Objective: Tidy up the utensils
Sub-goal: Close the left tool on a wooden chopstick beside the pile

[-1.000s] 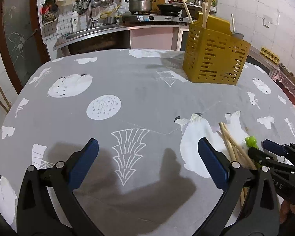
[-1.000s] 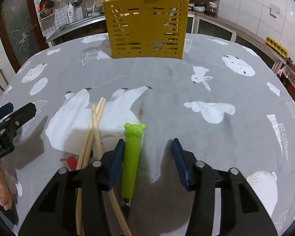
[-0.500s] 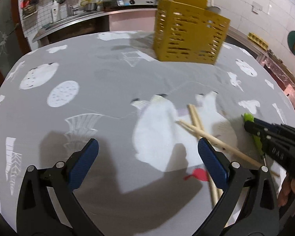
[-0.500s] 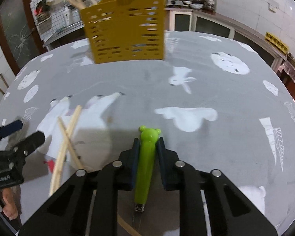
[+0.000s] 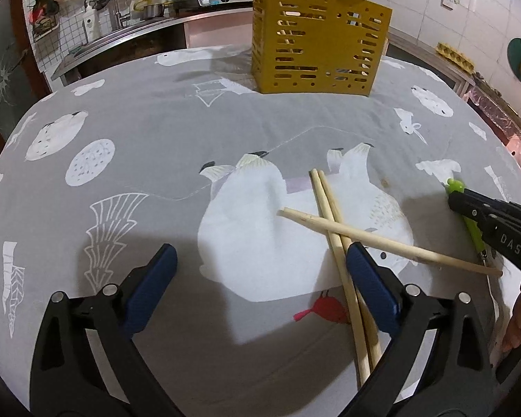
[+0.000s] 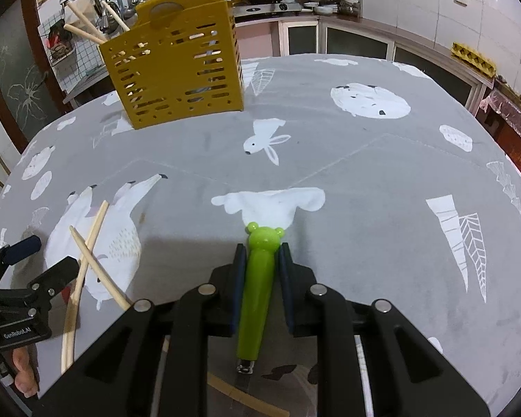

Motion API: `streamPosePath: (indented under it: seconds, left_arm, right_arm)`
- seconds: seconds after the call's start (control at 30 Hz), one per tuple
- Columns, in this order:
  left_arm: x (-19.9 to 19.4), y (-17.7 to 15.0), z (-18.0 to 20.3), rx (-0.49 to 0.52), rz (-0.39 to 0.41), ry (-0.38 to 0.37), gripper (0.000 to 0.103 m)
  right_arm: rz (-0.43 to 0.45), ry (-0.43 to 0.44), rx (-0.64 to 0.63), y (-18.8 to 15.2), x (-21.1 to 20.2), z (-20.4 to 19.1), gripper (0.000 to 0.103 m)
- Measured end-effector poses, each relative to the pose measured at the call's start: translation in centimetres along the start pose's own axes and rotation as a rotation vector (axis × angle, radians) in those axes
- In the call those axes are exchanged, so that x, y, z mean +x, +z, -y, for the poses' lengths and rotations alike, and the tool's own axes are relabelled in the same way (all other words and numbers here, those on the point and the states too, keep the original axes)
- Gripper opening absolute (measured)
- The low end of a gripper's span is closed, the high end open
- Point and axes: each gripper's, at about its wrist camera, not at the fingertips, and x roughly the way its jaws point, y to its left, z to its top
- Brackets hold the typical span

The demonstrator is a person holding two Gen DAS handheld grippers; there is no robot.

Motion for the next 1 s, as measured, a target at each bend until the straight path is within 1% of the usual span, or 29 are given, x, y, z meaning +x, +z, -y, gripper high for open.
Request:
streamPosePath:
  seconds: [0.13, 0.27, 0.33, 0.4, 0.53, 0.7, 0.73, 0.9, 0.97, 1.0]
  left_arm:
    - [0.6, 0.1, 1.0, 0.032, -0.015, 0.010, 0.092]
    - [1.0, 0.4, 1.3, 0.035, -0.017, 0.010, 0.090]
    - [1.2, 0.9, 1.4, 0.030, -0.019, 0.007, 0.088]
    - [1.6, 1.5, 1.6, 0.030, -0.021, 0.003, 0.081]
    - [2.3, 2.8, 2.3, 0.036, -0.027, 0.003, 0.073]
    - [3.1, 4.5, 3.3, 0.048, -0.063, -0.015, 0.048]
    - [3.2, 4.7, 3.5, 0.051, -0.070, -0.018, 0.046]
    - [2.7, 4.2, 4.3, 0.089, -0.082, -0.018, 0.025]
    - [2.6, 4.1, 4.2, 0.079, -0.076, -0.025, 0.023]
    - [2.6, 4.1, 4.0, 0.067, -0.073, -0.033, 0.020]
  right_arm:
    - [0.003, 0.010, 0.004, -0.1, -0.1, 0.3, 0.020]
    - [0.003, 0.014, 0.006, -0.1, -0.1, 0.4, 0.020]
    - [0.000, 0.009, 0.005, 0.0, -0.1, 0.4, 0.020]
    - [-0.009, -0.003, 0.004, 0.3, 0.1, 0.4, 0.020]
    - [-0.032, -0.025, -0.003, 1.0, 0.5, -0.2, 0.020]
    - [-0.065, -0.033, 0.005, 2.1, 1.2, -0.5, 0.020]
    - [-0.065, -0.035, 0.003, 2.2, 1.3, -0.6, 0.020]
    - [-0.042, -0.044, -0.005, 2.0, 1.2, -0.8, 0.019]
    - [-0.028, -0.042, 0.001, 1.9, 1.0, -0.8, 0.019]
    - [-0.018, -0.043, 0.002, 1.9, 0.9, -0.8, 0.019]
